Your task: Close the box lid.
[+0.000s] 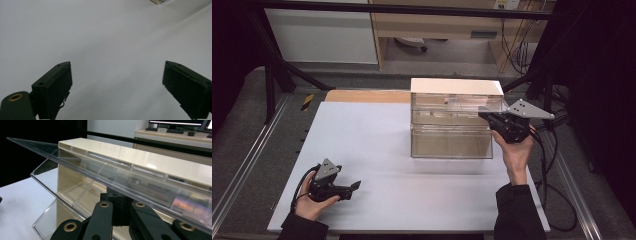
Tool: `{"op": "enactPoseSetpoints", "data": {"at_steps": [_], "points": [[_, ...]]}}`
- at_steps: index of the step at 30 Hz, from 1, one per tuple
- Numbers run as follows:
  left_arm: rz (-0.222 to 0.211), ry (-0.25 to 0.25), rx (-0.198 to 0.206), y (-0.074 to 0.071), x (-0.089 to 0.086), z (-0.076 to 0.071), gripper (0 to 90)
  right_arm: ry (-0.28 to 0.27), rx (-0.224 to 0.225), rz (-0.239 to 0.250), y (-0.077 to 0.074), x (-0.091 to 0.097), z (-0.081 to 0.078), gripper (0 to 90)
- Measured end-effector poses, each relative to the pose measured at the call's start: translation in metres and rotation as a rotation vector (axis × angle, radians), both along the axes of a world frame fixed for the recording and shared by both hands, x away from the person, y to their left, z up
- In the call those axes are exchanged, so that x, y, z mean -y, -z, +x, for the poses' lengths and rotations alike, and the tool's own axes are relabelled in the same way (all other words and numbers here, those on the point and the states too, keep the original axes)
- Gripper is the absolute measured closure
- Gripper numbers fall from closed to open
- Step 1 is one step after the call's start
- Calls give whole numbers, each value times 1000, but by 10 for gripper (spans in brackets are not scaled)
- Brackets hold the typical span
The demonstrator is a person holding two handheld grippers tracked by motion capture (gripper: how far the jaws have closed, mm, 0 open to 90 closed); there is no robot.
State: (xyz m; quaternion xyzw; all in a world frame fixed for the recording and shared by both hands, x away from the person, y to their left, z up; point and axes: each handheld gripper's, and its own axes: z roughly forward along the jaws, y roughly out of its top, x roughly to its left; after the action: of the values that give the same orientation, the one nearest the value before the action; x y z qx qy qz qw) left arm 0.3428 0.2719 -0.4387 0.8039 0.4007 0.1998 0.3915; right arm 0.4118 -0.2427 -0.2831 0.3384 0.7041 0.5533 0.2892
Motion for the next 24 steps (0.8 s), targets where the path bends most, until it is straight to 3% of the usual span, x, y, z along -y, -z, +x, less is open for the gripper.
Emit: {"op": "enactPoseSetpoints", "data": {"at_steps": [16, 24], "points": [[15, -1, 8, 1, 1, 1, 92, 2, -21, 3, 8, 0, -6, 900], [24, -2, 10, 3, 0, 1, 92, 2, -29, -22, 11, -1, -9, 900]]}}
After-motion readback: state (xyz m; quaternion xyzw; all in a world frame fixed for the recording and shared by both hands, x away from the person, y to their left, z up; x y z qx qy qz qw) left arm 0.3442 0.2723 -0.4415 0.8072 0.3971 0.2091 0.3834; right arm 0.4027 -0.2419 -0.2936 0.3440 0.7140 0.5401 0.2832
